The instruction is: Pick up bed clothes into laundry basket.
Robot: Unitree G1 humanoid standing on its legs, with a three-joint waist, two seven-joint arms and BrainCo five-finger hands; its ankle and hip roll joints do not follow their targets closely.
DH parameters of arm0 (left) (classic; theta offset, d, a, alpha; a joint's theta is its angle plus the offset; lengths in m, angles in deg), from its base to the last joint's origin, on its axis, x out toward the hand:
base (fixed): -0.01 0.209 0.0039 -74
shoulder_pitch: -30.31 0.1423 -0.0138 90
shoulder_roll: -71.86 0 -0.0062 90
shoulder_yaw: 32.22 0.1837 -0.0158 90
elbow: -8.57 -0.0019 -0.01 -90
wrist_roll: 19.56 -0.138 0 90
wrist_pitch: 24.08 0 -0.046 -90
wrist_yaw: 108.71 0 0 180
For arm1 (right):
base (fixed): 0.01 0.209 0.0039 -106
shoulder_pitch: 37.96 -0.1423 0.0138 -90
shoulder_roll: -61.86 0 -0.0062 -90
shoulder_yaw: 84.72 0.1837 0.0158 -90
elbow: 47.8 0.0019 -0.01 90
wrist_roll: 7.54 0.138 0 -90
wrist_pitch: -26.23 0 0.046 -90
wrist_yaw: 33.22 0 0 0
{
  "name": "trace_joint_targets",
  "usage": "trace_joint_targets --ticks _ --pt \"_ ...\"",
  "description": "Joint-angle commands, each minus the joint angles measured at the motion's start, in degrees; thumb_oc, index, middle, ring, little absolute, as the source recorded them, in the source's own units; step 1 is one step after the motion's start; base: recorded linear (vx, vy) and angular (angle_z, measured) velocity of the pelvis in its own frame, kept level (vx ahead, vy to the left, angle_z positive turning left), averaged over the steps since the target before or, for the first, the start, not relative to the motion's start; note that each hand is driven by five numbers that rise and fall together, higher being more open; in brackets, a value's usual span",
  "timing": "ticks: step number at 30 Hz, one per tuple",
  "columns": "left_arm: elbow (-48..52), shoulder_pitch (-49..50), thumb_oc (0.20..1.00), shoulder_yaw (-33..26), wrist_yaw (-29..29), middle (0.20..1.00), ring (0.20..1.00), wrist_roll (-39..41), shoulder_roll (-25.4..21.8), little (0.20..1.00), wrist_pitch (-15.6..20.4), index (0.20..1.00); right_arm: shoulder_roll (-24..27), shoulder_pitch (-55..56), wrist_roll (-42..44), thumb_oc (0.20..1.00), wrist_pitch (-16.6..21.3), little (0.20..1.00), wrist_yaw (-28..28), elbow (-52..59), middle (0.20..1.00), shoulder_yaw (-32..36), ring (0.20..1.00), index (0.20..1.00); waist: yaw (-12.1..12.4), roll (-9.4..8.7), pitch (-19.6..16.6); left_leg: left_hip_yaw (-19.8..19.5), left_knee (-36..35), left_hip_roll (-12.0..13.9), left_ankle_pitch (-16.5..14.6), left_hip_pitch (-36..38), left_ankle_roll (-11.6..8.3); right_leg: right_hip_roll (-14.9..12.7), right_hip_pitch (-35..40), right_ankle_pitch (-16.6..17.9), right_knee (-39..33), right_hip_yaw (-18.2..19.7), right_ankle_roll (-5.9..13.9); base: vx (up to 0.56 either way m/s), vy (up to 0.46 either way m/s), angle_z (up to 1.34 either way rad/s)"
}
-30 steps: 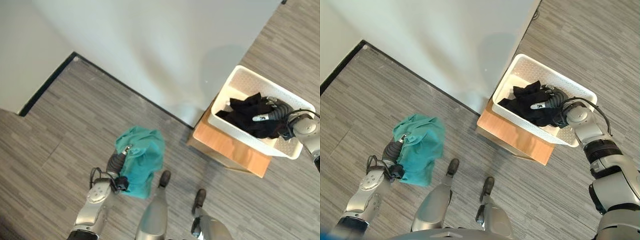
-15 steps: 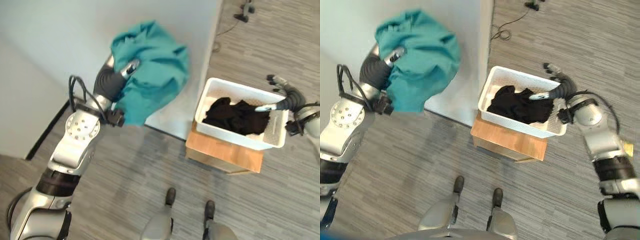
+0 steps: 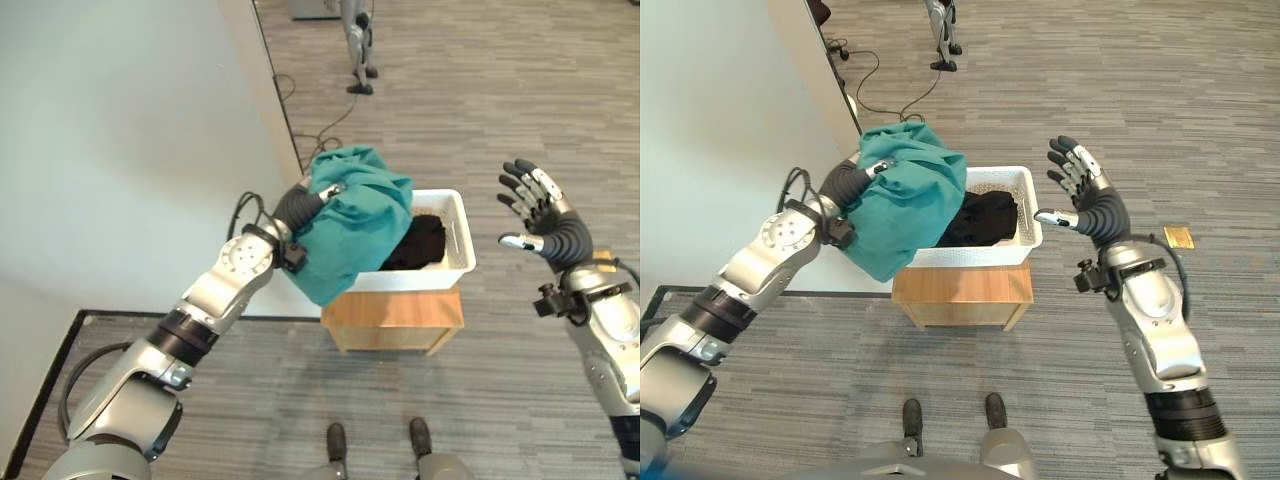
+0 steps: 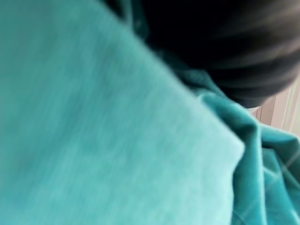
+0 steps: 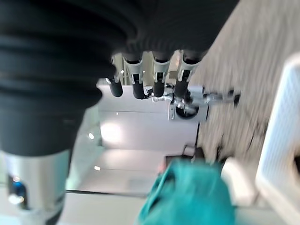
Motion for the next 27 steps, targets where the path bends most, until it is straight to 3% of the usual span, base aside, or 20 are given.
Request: trace_joint_targets --ticks 1,4,8,16,17,18,19,23,27 --pt "-9.52 -14.91 0.2 -0.29 -2.17 0.2 0.2 1.88 0.45 0.2 4.05 0.2 0.13 -0.17 9.71 1.0 2.88 1.0 6.45 5.71 1.0 -0.03 1.0 1.0 0.92 -1.68 -1.19 0.61 0.31 -0.83 -0.22 0.89 -0.26 -0.51 -1.46 0.88 1.21 0.54 3.17 -0.05 0.004 -0.15" --pt "-15.37 -23.28 0.2 1.99 -2.99 0.2 0.2 1.44 0.75 0.2 4.67 0.2 -1.53 0.13 14.66 1.0 1.57 1.0 9.66 5.97 1.0 -5.9 1.0 1.0 0.25 -1.36 1.03 1.53 0.31 -0.79 0.29 -0.94 -0.38 -0.51 -3.78 1.66 1.22 1.53 3.38 -0.05 0.006 -0.17" --pt "-18.85 -30.02 0.2 3.89 -4.01 0.2 0.2 0.11 0.61 0.2 5.45 0.2 -0.74 -1.51 15.78 1.0 1.36 1.0 10.32 5.66 1.0 -8.74 1.0 1.0 -0.53 -1.38 4.18 1.89 0.31 -0.92 0.9 -3.15 -0.39 -0.4 -6.52 2.41 1.49 2.33 3.57 -0.09 0.017 -0.12" --pt "-28.42 -38.97 0.2 3.23 -6.18 0.2 0.2 1.2 0.08 0.2 6.85 0.2 -1.0 -3.59 15.36 1.0 3.04 1.0 8.04 5.18 1.0 -12.1 1.0 1.0 -2.02 -3.85 11.23 3.21 0.31 -0.31 2.2 -9.08 -0.44 0.24 -13.36 4.86 1.6 5.09 3.45 -0.08 0.028 -0.18" --pt "-28.23 -39.12 0.533 3.21 -6.33 0.533 0.533 0.72 -0.14 0.533 7.09 0.533 -1.08 -3.19 15.65 1.0 3.23 1.0 8.25 5.6 1.0 -12.14 1.0 1.0 -2.15 -4.15 11.58 3.27 0.31 -0.12 2.34 -9.68 -0.48 0.27 -13.99 5.01 1.64 5.32 3.4 -0.06 0.014 -0.16" --pt "-28.23 -39.12 0.533 3.21 -6.33 0.533 0.533 0.72 -0.14 0.533 7.09 0.533 -1.08 -3.19 15.65 1.0 3.23 1.0 8.25 5.6 1.0 -12.14 1.0 1.0 -2.14 -4.15 11.57 3.27 0.31 -0.12 2.34 -9.69 -0.48 0.27 -14.0 5.01 1.64 5.33 3.4 -0.05 -0.012 -0.1" --pt "-29.55 -39.23 1.0 3.19 -6.47 1.0 1.0 -0.01 -0.24 1.0 7.15 1.0 -1.33 -2.77 16.23 1.0 3.59 1.0 8.32 6.38 1.0 -12.76 1.0 1.0 -2.35 -4.87 12.54 3.15 0.31 -0.04 2.68 -10.64 -0.51 0.24 -14.84 5.33 1.66 5.39 3.43 -0.04 -0.016 -0.03" --pt "-30.68 -38.85 1.0 3.6 -6.01 1.0 1.0 -2.21 0.18 1.0 7.03 1.0 -0.83 -2.44 17.13 1.0 4.21 1.0 8.24 8.02 1.0 -13.63 1.0 1.0 -1.96 -5.8 13.56 2.33 0.31 -0.18 3.11 -12.03 -0.53 0.08 -15.56 5.27 1.62 4.95 3.52 -0.04 -0.018 -0.01" --pt "-26.47 -37.14 1.0 4.8 -4.15 1.0 1.0 -6.28 -1.9 1.0 7.19 1.0 0.81 4.34 20.28 1.0 3.77 1.0 10.93 5.34 1.0 -9.03 1.0 1.0 -1.66 -5.83 13.15 1.16 0.31 -0.44 2.99 -11.64 -0.52 -0.34 -14.67 4.85 1.66 3.89 3.8 -0.02 -0.006 0.19"
